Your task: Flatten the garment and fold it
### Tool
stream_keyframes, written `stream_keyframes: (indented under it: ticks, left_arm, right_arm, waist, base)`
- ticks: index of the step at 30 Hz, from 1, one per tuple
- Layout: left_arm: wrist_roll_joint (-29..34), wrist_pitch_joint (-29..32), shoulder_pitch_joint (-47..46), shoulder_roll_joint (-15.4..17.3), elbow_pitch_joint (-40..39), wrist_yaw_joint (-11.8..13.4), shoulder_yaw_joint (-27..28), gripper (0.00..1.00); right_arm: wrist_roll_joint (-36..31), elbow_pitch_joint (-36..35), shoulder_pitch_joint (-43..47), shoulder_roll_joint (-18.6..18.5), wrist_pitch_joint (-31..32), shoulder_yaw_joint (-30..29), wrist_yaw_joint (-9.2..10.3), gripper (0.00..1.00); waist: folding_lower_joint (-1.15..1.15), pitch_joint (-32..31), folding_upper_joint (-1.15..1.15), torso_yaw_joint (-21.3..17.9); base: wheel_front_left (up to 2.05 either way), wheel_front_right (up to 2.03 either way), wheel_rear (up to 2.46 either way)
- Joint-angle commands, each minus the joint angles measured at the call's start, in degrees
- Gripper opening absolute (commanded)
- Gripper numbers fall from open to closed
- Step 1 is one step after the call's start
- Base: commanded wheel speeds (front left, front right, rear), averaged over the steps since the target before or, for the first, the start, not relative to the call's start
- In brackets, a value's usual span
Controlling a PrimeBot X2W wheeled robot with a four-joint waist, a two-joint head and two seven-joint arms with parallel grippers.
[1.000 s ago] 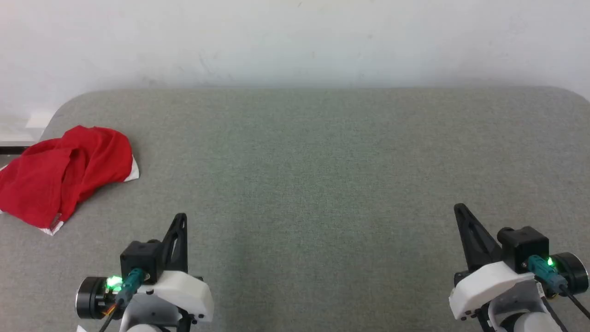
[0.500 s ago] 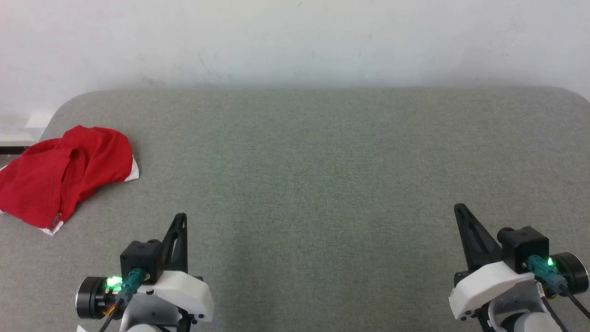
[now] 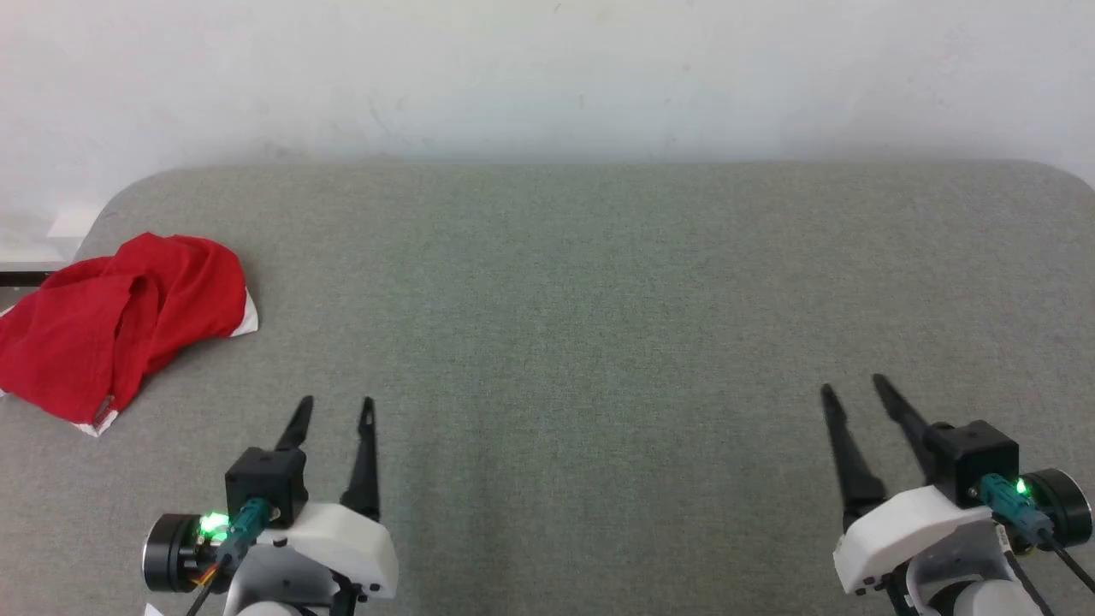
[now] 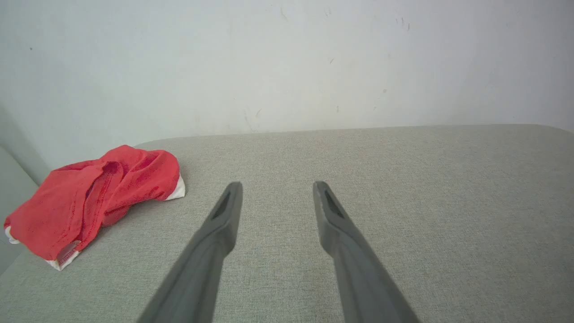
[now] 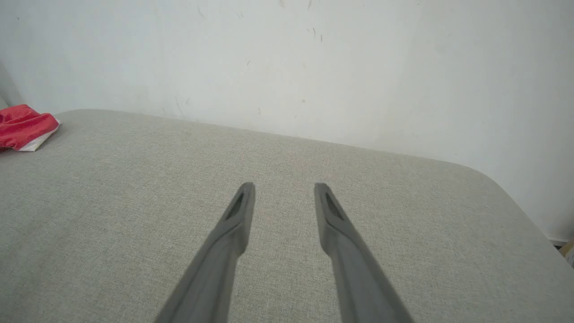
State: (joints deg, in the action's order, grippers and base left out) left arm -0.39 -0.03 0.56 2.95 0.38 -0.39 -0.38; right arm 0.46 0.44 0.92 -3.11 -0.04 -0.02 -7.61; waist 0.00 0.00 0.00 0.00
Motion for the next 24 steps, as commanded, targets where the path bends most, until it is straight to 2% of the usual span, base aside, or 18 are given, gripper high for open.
stream_keyframes:
  ticks: [1,10,24]
  left_arm:
    - [-0.2,-0.4,-0.2,0.0,0.2,0.2,-0.2,1.00]
    - [-0.7,-1.3,-0.9,0.1,1.1,0.5,-0.8,1.00]
    - [-1.8,-3.0,-1.3,0.5,1.9,1.5,-1.0,1.00]
  right_arm:
    - [0.3,0.1,-0.1,0.0,-0.3,0.0,0.00,1.00]
    - [0.6,0.4,-0.2,0.0,-1.2,-0.2,0.01,1.00]
    - [1.1,0.8,-0.6,0.1,-2.5,0.1,0.02,1.00]
  waist:
    - [0.00,0.0,0.00,0.1]
    - [0.00,0.1,0.00,1.5]
    - [0.00,0.2,0.00,6.8]
  base:
    - [0.00,0.00,0.00]
    - [0.00,0.00,0.00]
    - [0.00,0.00,0.00]
